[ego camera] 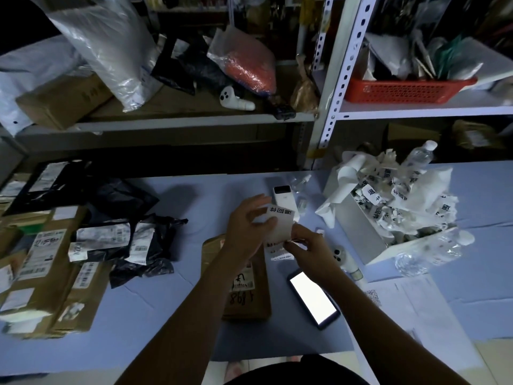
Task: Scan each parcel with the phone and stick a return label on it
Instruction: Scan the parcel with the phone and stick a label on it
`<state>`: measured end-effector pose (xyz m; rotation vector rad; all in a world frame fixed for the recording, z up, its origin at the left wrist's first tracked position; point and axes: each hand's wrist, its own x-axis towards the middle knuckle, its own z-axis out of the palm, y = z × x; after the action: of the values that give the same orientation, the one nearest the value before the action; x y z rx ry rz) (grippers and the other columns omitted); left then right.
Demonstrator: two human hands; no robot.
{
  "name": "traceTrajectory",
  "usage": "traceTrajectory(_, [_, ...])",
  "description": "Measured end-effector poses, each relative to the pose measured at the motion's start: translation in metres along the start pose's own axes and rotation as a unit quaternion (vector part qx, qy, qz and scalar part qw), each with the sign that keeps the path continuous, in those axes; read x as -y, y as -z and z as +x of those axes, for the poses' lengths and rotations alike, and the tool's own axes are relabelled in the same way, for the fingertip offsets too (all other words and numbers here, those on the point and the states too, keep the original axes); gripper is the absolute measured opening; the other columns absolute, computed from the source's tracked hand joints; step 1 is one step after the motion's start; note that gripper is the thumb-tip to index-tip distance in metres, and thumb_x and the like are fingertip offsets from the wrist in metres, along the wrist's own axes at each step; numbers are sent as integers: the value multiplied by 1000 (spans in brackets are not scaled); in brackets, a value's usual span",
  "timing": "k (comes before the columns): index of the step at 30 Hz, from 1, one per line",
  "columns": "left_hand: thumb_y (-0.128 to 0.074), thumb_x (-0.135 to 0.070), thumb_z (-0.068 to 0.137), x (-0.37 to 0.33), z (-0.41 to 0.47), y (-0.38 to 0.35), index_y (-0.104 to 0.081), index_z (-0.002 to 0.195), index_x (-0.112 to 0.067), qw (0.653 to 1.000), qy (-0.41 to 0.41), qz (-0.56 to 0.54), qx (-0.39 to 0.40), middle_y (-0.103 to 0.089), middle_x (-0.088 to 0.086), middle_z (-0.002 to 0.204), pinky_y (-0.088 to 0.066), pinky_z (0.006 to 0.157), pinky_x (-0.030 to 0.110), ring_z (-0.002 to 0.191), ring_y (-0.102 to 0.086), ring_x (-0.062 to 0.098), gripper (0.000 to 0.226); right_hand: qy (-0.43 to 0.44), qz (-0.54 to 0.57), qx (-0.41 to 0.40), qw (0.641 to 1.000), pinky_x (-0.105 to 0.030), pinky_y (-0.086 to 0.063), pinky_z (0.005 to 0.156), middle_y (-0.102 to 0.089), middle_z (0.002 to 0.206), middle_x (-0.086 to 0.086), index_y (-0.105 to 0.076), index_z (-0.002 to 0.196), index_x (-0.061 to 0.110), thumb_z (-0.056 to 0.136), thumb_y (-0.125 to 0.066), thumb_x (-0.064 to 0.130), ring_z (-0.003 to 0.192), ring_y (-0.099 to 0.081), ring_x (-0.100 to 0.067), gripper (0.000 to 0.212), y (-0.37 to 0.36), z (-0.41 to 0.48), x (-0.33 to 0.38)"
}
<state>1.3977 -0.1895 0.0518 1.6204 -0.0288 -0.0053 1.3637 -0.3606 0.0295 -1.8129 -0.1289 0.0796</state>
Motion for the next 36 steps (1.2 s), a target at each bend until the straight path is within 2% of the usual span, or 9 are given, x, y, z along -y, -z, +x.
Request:
traceTrajectory(4, [-73, 3, 85, -6, 1, 6, -73, 116, -18, 999, -21, 24, 18, -71, -5, 116, -61, 83, 36, 105, -69, 14, 37, -53, 104, 0, 993, -30, -60, 87, -75, 107, -2, -72, 113, 14, 91, -61, 10, 103, -71, -18, 25, -3, -2, 6])
traceTrajectory(6, [-73, 1, 86, -6, 0, 7, -74, 112, -13, 995, -62, 78, 26, -70, -3, 115, -60, 82, 32, 104, -67, 11, 30, -48, 128, -19, 990, -28, -59, 80, -75, 103, -4, -72, 110, 15, 98, -61, 20, 98, -72, -19, 17, -5, 0, 12])
traceTrajectory(10, [-74, -8, 88, -4, -3, 5, -76, 110, -15, 978, -128, 159, 32, -68, -6, 111, -50, 71, 10, 98, -64, 2, 23, -1, 36, -46, 998, -27, -59, 76, -75, 93, 3, -71, 101, 25, 103, -57, 21, 86, -73, -13, 15, -5, 3, 16])
traceTrajectory(15, [-75, -12, 88, -1, -3, 9, -77, 106, -12, 968, -157, 193, 41, -71, -3, 109, -52, 78, 15, 100, -66, 8, 17, 60, -61, -52, 995, -35, -56, 78, -69, 93, 6, -67, 100, 15, 103, -55, 15, 89, -66, -13, 13, -2, 4, 11])
traceTrajectory(20, [-77, -10, 86, -3, -6, 9, -78, 101, -12, 976, -124, 173, 38, -72, -5, 105, -54, 76, 16, 95, -68, 7, 15, 96, -126, -51, 986, -16, -47, 76, -66, 96, 6, -65, 103, 14, 102, -56, 14, 90, -61, -6, 10, 1, 4, 10])
traceTrajectory(23, [-77, -10, 86, -4, -6, 9, -80, 97, -13, 979, -100, 173, 39, -74, -8, 101, -53, 74, 13, 89, -68, 3, 12, 97, -138, -53, 984, -12, -44, 79, -63, 99, 9, -65, 104, 18, 101, -58, 15, 94, -59, -3, 8, 5, 3, 4])
traceTrajectory(27, [-72, -5, 90, -11, -1, 9, -76, 92, -7, 975, -101, 199, -5, -71, 1, 90, -50, 69, 17, 81, -66, 11, 5, 42, -89, -53, 994, -10, -47, 87, -65, 118, 13, -65, 121, 27, 100, -60, 18, 106, -59, 4, 23, 6, 3, 0])
traceTrajectory(31, [-69, -9, 94, -18, 4, 9, -72, 95, -7, 979, -75, 170, -90, -70, 7, 82, -57, 68, 33, 73, -68, 22, 4, -54, -138, -126, 981, -25, -52, 74, -69, 104, -1, -66, 108, 20, 102, -56, 22, 87, -64, -9, 12, 13, 15, -8])
traceTrajectory(36, [-70, -9, 93, -25, 8, 6, -71, 102, -6, 978, -90, 129, -135, -73, 6, 86, -55, 64, 19, 70, -72, 11, 9, -161, -214, -184, 946, -12, -44, 70, -72, 113, -12, -69, 113, 2, 97, -64, 19, 92, -65, -19, 24, 30, 34, -18])
